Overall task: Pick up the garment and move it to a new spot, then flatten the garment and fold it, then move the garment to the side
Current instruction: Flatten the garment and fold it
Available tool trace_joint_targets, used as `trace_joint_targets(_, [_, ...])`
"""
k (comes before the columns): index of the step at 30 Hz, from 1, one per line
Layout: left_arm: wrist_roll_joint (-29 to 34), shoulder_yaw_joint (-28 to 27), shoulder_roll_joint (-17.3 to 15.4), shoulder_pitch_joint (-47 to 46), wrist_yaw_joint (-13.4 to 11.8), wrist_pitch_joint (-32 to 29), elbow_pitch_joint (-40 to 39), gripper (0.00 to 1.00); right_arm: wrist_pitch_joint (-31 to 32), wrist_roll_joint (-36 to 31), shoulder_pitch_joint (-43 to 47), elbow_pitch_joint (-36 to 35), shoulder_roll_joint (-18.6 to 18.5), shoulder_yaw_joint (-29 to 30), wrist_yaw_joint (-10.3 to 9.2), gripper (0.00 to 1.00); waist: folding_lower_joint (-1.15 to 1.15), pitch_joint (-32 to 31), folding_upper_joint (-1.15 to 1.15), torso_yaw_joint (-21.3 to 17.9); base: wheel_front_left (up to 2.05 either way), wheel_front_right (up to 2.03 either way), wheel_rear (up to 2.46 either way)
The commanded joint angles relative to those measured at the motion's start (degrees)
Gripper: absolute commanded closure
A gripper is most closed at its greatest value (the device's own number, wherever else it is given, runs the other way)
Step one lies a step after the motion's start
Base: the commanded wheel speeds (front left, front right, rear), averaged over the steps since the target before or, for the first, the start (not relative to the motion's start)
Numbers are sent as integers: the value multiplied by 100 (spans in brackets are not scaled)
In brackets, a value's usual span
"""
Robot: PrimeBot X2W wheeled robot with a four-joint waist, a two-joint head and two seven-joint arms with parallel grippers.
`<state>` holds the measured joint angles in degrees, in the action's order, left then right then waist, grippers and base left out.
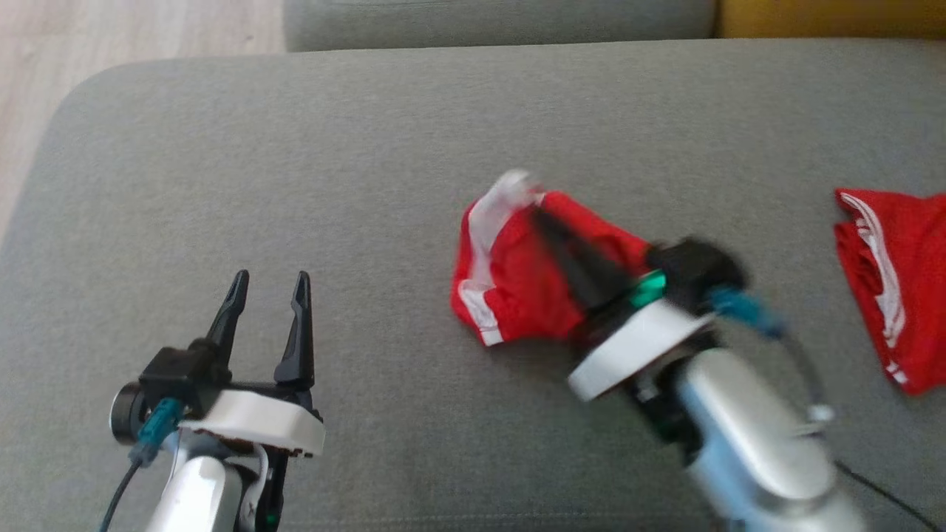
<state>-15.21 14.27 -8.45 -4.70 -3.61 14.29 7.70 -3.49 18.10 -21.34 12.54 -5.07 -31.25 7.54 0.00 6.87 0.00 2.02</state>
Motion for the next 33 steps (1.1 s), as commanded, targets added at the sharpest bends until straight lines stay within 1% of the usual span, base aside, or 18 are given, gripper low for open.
trace_joint_targets(1, [37,-208,-100,-154,-36,69,-196,0,58,-102,119,-383,-32,301,-5,100,0,-7,0,-128,0,0,0])
trace_joint_targets(4, [34,-213,-118,-163,-41,70,-212,0,246,-305,534,-812,-127,1206,-5,100,0,17,0,-233,0,0,0])
trace_joint_targets(7, [38,-194,-128,-186,-39,70,-227,0,466,-501,977,-1065,-160,2071,-5,100,0,58,0,-290,0,0,0])
trace_joint_targets(9, [40,-189,-136,-197,-45,70,-235,0,610,-575,1253,-1093,-146,2558,-5,100,0,84,0,-316,0,0,0])
trace_joint_targets(12, [42,-175,-151,-219,-49,69,-245,0,758,-551,1540,-902,-91,3070,-5,100,0,146,0,-342,0,0,0])
trace_joint_targets(15, [47,-151,-167,-281,-40,58,-248,0,794,-462,1558,-532,-43,3276,-5,100,0,239,0,-343,0,0,0])
trace_joint_targets(24, [65,-80,-185,-433,-17,54,-213,0,536,-297,1033,335,-53,3217,-5,100,0,416,0,-251,0,0,0])
trace_joint_targets(25, [65,-70,-182,-443,-15,54,-204,0,505,-293,974,448,-61,3219,-5,87,0,422,0,-235,0,0,0])
trace_joint_targets(26, [62,-48,-173,-457,-8,55,-182,0,436,-297,889,635,-79,3214,-5,0,0,421,0,-198,0,0,0])
trace_joint_targets(29, [50,-42,-171,-438,-14,57,-152,0,324,-287,839,798,-87,3173,-5,0,0,370,0,-168,0,0,0])
trace_joint_targets(33, [37,-52,-176,-385,-33,59,-136,0,195,-292,868,795,-120,3151,-5,0,0,277,0,-164,0,0,0])
